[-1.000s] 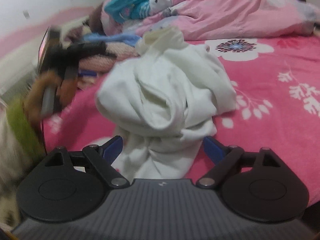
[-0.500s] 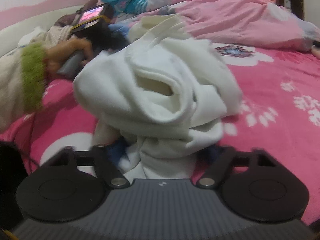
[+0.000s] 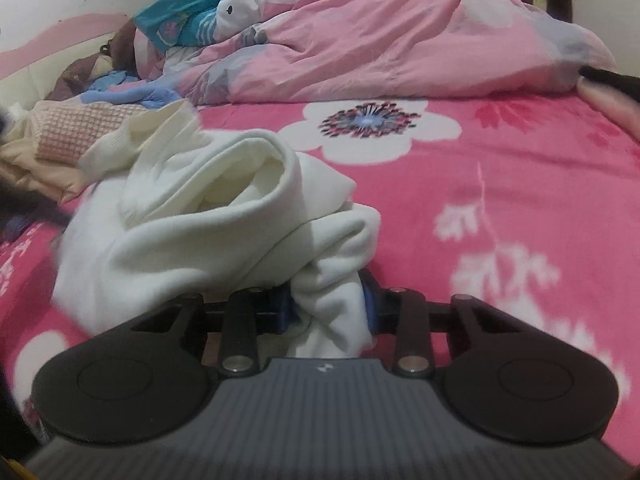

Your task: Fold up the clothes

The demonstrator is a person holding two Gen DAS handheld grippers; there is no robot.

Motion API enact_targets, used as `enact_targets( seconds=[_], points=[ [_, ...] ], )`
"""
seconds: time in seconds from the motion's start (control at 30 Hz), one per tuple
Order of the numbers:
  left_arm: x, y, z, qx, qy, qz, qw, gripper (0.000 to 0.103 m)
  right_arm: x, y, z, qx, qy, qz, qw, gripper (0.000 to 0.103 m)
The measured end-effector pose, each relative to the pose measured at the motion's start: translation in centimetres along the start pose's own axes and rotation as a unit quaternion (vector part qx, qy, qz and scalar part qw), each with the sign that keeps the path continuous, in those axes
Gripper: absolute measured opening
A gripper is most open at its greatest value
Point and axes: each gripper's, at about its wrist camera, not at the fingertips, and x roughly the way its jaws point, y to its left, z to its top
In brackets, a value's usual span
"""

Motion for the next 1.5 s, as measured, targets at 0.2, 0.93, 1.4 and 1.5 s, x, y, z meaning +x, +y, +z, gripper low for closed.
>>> enact_targets(
  seconds=[0.2, 0.93, 1.4, 1.5],
  points=[
    [-2.1, -1.6, -2.3, 0.030, -0.022, 0.002, 0.9993, 0.022, 3.5, -3.5, 2.2, 0.051, 0.008, 0.038, 0.998, 0.034],
    [-5.2, -6.4, -1.5, 0.177, -0.223, -0.056, 0.9569, 0.071, -3.7, 6.6, 3.2, -0.229, -0.101, 0.113, 0.962, 0.069],
    [-2.5, -3.7, 1.6, 0.121, -0.191, -0.078, 0.9709, 0.030, -0.2, 3.3, 6.5, -0.177, -0.072, 0.074, 0.979, 0.013],
    [-2.4, -4.5, 1.5, 0.146, -0.197, -0.052, 0.9681, 0.071, -0.6, 2.5, 7.7, -0.145, -0.083, 0.081, 0.982, 0.012]
  ],
)
